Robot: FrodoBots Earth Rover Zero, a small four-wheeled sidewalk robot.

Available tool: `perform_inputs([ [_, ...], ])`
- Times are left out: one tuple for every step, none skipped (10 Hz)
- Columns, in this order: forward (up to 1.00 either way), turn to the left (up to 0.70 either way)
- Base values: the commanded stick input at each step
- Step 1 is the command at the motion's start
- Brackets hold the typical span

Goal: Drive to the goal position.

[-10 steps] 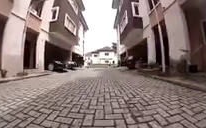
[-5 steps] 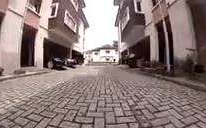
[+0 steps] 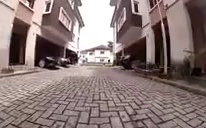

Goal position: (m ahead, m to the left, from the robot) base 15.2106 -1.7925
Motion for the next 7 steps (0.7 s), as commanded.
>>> perform_inputs([
  [0.5, 0.0],
  [0.5, 0.0],
  [0.5, 0.0],
  [0.5, 0.0],
  [0.5, 0.0],
  [0.5, 0.0],
  [0.5, 0.0],
])
